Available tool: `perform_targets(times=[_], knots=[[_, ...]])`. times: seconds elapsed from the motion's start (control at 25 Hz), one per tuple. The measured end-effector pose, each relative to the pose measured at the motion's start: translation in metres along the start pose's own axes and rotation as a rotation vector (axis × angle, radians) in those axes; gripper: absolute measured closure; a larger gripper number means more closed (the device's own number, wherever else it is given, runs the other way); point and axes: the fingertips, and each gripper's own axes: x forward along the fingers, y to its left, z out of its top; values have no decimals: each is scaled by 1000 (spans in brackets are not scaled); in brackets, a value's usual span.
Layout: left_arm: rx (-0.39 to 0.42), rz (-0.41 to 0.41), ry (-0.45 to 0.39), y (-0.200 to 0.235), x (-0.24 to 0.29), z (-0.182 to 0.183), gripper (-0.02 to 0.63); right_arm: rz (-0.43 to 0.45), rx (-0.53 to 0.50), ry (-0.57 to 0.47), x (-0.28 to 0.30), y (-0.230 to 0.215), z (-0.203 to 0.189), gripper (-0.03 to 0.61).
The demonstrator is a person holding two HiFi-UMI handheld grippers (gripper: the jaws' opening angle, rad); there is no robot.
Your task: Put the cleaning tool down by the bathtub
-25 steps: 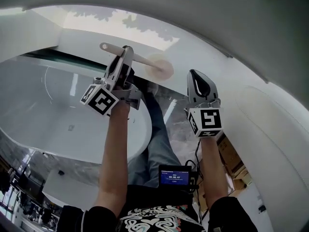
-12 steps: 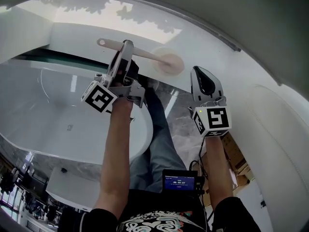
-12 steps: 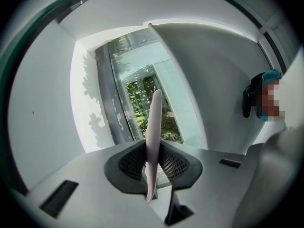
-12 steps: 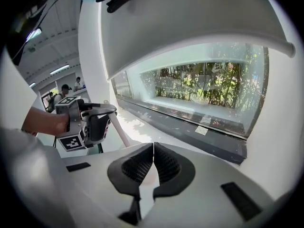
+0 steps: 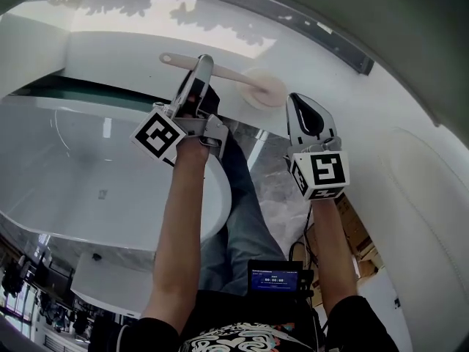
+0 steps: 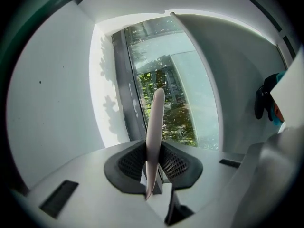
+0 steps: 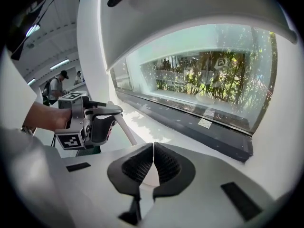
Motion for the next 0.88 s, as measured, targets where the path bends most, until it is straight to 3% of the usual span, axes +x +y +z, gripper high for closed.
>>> perform_targets(times=[0.24,0.68,0.88], knots=[[6,23,22,12,14,-2,531,19,-62,64,22,5,-21,551],[-117,35,-23,32,23,6,531,29,-142,187,50,20,-60,549],[-61,120,-5,49,19,8,531,44,-161,232,54,27,-71,549]])
